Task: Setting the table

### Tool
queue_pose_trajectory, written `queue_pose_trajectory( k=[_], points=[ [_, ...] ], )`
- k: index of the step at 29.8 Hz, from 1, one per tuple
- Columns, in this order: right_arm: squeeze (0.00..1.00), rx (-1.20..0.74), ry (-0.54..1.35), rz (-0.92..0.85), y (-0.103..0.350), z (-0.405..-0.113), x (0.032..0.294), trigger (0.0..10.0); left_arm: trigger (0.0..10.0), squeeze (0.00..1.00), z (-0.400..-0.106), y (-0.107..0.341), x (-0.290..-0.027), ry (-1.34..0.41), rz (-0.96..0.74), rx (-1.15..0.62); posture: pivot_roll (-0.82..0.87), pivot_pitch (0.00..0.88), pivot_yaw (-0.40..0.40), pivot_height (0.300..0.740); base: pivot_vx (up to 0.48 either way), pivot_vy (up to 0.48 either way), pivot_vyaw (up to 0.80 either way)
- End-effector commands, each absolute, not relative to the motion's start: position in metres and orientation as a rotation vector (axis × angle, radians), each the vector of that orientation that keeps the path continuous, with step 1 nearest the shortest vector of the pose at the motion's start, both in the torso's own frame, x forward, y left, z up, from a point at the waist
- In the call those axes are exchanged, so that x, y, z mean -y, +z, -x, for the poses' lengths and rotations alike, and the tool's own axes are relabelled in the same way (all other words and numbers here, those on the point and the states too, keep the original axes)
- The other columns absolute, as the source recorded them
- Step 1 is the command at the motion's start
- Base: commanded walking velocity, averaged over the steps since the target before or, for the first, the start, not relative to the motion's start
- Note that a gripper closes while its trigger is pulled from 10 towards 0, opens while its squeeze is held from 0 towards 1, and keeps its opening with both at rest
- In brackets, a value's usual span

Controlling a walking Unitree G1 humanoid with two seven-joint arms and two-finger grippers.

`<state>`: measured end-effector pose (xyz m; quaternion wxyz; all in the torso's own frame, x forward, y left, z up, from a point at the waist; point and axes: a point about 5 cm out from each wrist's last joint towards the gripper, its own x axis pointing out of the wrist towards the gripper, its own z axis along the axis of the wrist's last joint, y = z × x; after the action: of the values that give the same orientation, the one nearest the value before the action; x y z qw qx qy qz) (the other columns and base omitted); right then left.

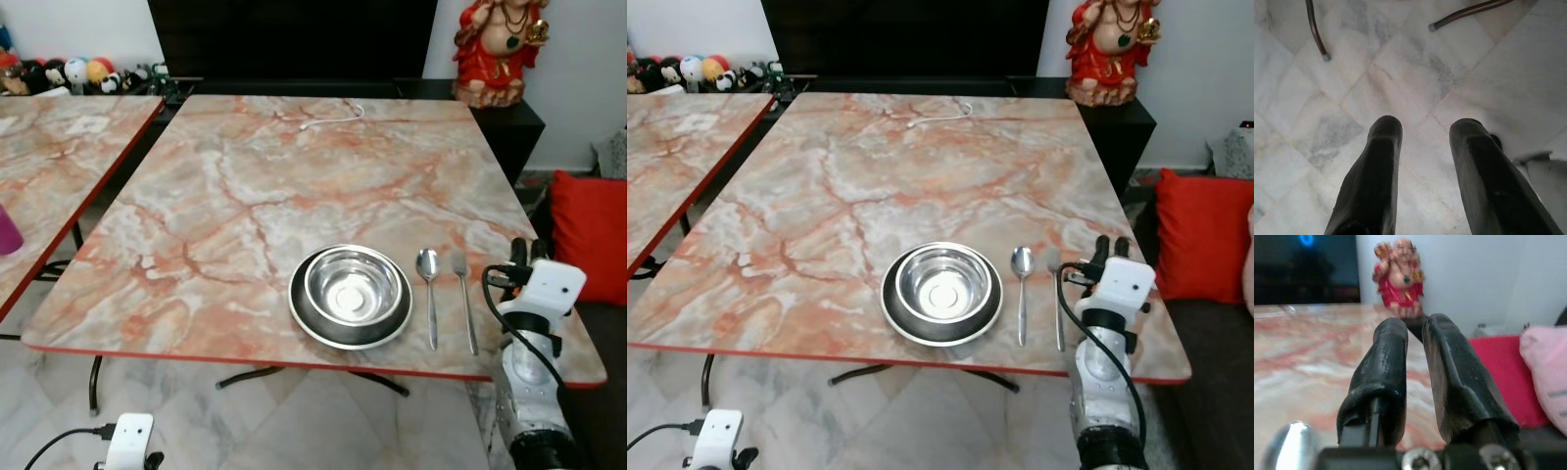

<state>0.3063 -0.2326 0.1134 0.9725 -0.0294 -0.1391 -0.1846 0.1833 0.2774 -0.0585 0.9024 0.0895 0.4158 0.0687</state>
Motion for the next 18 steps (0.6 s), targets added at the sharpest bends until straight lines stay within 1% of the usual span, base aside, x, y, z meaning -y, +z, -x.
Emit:
queue_pose_trajectory(
  k=[1,13,18],
  points=[
    [0.00,0.307,-0.361,0.056,0.118,-0.305,0.226,10.0,10.0,0.00,-0.177,-0.061,-0.281,0.158,-0.187,-0.884,0.08,0.000,-0.013,0.740,0.000,0.480,0.00],
    [0.00,0.335,-0.355,0.029,0.124,-0.303,0.216,10.0,10.0,0.00,-0.175,-0.061,-0.281,0.151,-0.193,-0.888,0.08,0.000,-0.010,0.740,0.000,0.480,0.00],
    [0.00,0.360,-0.320,0.047,0.129,-0.304,0.206,10.0,10.0,0.00,-0.175,-0.061,-0.281,0.148,-0.195,-0.888,0.08,0.000,-0.009,0.740,0.000,0.480,0.00]
  ],
)
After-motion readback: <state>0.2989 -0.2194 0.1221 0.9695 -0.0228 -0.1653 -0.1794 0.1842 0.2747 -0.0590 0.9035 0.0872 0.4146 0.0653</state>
